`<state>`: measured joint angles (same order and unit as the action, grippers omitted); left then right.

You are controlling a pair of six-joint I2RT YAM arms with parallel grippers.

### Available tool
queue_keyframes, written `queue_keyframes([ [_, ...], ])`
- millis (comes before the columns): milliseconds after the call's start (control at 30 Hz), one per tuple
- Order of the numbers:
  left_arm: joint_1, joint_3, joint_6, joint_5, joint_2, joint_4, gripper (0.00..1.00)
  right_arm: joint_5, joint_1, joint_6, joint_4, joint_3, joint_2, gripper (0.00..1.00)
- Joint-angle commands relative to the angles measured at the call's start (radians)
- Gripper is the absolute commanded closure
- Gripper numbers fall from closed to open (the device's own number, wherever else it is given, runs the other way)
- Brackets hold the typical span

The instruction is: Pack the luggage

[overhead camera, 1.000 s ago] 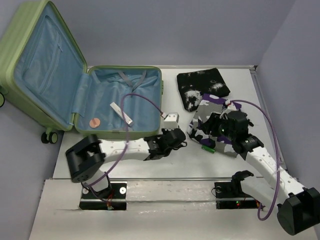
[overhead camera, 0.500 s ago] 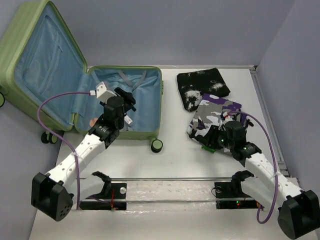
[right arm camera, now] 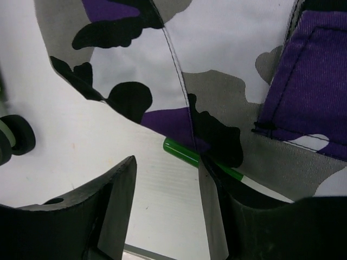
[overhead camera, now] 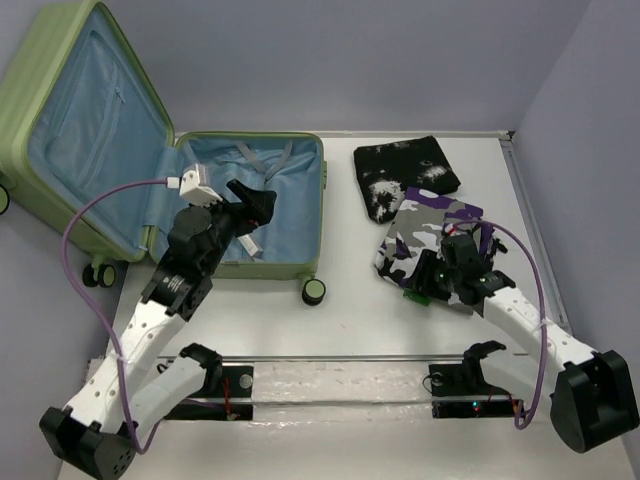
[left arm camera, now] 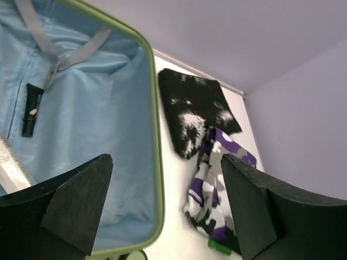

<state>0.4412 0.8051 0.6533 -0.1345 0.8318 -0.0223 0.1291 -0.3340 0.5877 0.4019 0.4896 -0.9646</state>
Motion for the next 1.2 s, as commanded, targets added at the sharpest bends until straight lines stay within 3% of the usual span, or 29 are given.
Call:
queue_keyframes([
  [0,0.001,0.107,-0.153,0.162,-0.105,0.154,0.06,-0.031,-0.006,0.006,0.072,0.061,-0.049,0.42],
  [167,0.001,0.129,-0.282,0.087,-0.212,0.268,0.04,-0.063,-0.037,-0.009,0.156,0.139,-0.118,0.33],
  [467,0.001,0.071,-0.362,0.023,-0.306,0.226,0.04,-0.174,-0.108,-0.144,0.391,0.357,-0.316,0.32],
  [800,0.027,0.005,-0.379,0.001,-0.333,0.203,0.04,-0.138,-0.137,-0.173,0.422,0.400,-0.422,0.40],
  [1167,0.027,-0.006,-0.383,0.006,-0.335,0.203,0.05,-0.137,-0.146,-0.187,0.374,0.408,-0.522,0.36],
])
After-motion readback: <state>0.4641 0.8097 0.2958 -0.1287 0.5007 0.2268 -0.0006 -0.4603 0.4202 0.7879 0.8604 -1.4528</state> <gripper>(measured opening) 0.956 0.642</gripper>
